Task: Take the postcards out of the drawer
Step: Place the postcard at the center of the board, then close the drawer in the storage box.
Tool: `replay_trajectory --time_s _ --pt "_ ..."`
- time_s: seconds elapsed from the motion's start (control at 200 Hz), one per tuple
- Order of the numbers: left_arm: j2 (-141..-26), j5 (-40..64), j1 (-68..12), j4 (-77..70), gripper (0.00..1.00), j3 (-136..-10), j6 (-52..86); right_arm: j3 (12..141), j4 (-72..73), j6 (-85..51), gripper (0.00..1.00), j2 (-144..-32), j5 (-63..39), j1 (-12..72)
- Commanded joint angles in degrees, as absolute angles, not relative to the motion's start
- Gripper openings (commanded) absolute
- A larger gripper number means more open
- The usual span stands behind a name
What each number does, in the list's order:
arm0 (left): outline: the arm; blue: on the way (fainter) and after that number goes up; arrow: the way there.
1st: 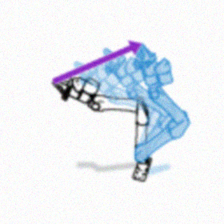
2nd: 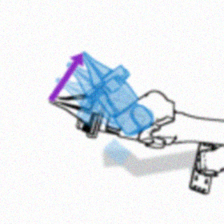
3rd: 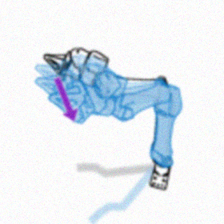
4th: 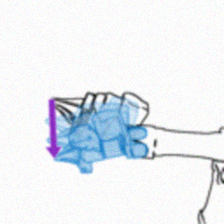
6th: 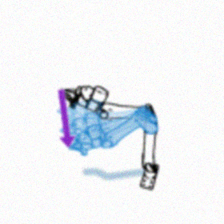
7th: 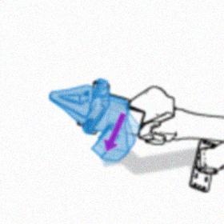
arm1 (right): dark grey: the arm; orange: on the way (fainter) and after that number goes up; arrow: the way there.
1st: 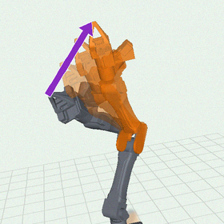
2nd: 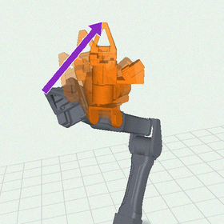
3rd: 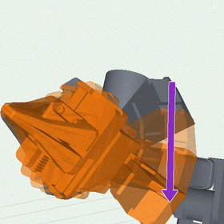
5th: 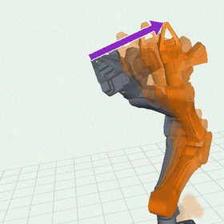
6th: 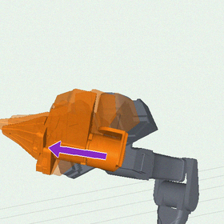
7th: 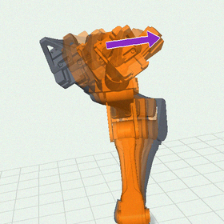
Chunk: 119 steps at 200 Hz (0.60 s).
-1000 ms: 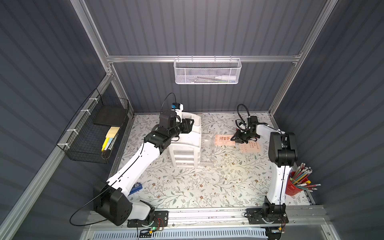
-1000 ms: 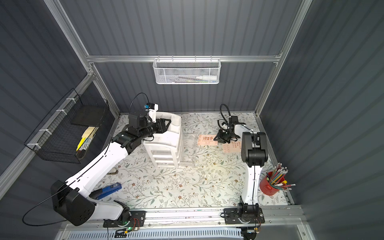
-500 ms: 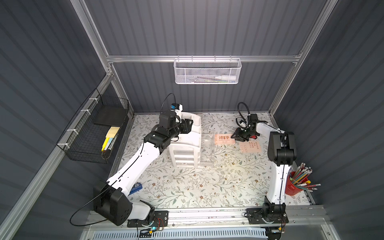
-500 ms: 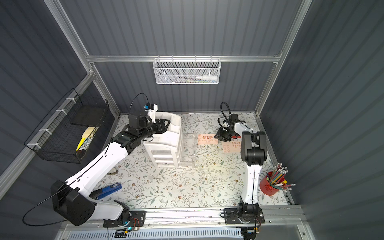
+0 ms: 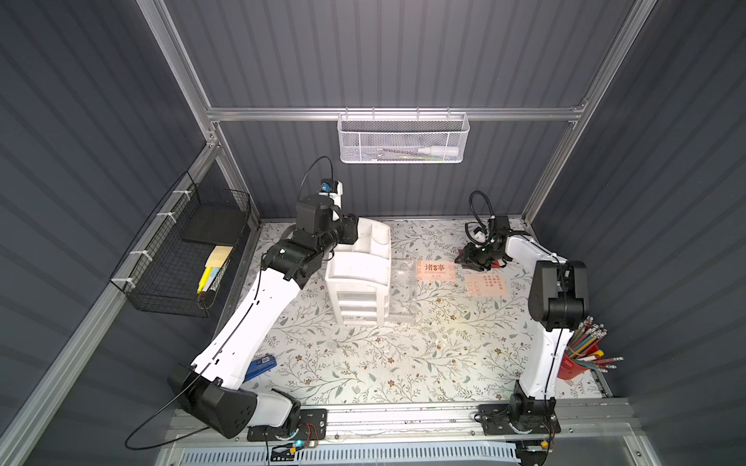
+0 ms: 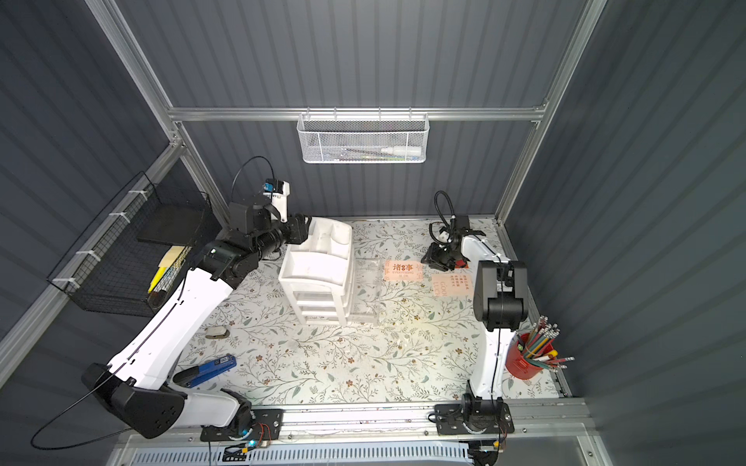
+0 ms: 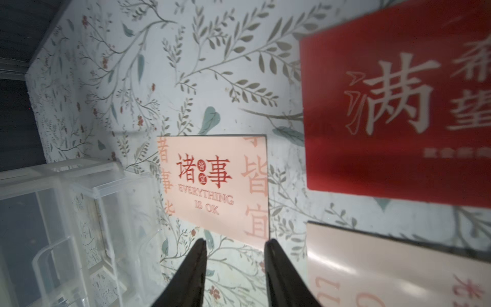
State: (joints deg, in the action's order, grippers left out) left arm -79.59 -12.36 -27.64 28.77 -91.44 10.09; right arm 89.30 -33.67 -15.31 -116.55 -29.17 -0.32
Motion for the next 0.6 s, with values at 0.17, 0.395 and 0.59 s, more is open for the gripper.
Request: replay_trajectory --time_s 0.17,0.395,0.59 --pt "-79.31 -22.73 -26.33 40.81 0.60 -94.03 3.24 79.77 -27.88 -20.08 0.39 -105.12 -29.12 0.54" --pt "-79.77 -21.61 -25.58 43.96 0.61 -92.72 3.56 73.11 -23.61 -22.97 0.39 -98.24 -26.90 4.04" --pt "-79.63 -18.10 -24.98 43.25 0.63 -89.88 4.48 68.73 -20.38 -25.36 0.39 -96.12 -24.46 7.56"
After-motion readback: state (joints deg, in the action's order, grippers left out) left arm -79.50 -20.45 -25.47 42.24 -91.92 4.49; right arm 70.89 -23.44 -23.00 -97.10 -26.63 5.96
